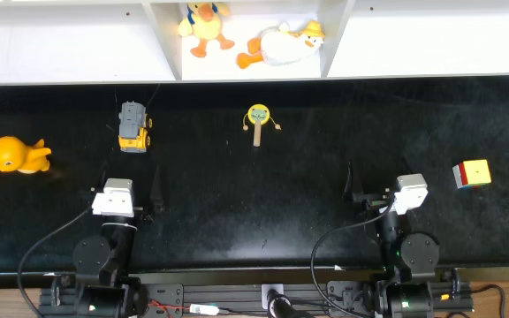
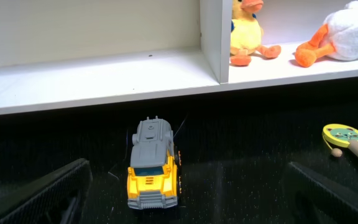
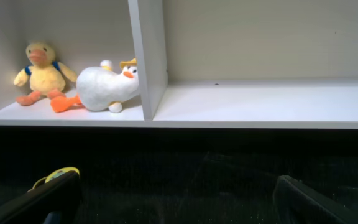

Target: Store Toys

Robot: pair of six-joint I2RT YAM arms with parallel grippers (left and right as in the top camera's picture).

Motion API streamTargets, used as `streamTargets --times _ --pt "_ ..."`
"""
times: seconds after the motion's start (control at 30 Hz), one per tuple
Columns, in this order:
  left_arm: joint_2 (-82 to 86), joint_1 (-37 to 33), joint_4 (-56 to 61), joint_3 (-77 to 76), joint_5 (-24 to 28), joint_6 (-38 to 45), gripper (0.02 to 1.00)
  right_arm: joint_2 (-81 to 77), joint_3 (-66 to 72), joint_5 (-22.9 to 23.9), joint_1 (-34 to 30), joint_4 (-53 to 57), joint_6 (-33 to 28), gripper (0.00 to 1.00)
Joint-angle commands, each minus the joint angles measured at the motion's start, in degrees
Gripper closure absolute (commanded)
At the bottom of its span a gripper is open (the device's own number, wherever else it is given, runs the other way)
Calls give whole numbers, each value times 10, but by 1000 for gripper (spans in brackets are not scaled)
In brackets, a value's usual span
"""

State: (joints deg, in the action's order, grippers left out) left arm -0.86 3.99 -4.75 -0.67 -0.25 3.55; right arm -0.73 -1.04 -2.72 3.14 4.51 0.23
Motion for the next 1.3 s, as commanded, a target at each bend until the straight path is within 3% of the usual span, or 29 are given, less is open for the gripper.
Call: streamTargets --times 0.03,0.53,0.63,0.87,1.07,1.2,1.3 --pt "7 -6 -1 2 1 9 23 5 8 -3 2 -3 0 5" --pt "7 -6 0 2 2 9 20 5 8 -3 2 -3 0 5" --pt "7 -6 -13 -10 21 -24 23 5 8 -3 2 -3 0 5" --pt "-36 -6 -185 -133 -4 -53 23 5 8 -3 2 -3 0 5" --pt "-182 -15 -356 -303 -14 -40 25 5 8 -3 2 -3 0 7" --pt "-292 -70 -430 -391 -13 -32 25 5 8 -3 2 -3 0 5" --pt "-349 -126 -427 -419 22 24 25 5 8 -3 2 -3 0 7"
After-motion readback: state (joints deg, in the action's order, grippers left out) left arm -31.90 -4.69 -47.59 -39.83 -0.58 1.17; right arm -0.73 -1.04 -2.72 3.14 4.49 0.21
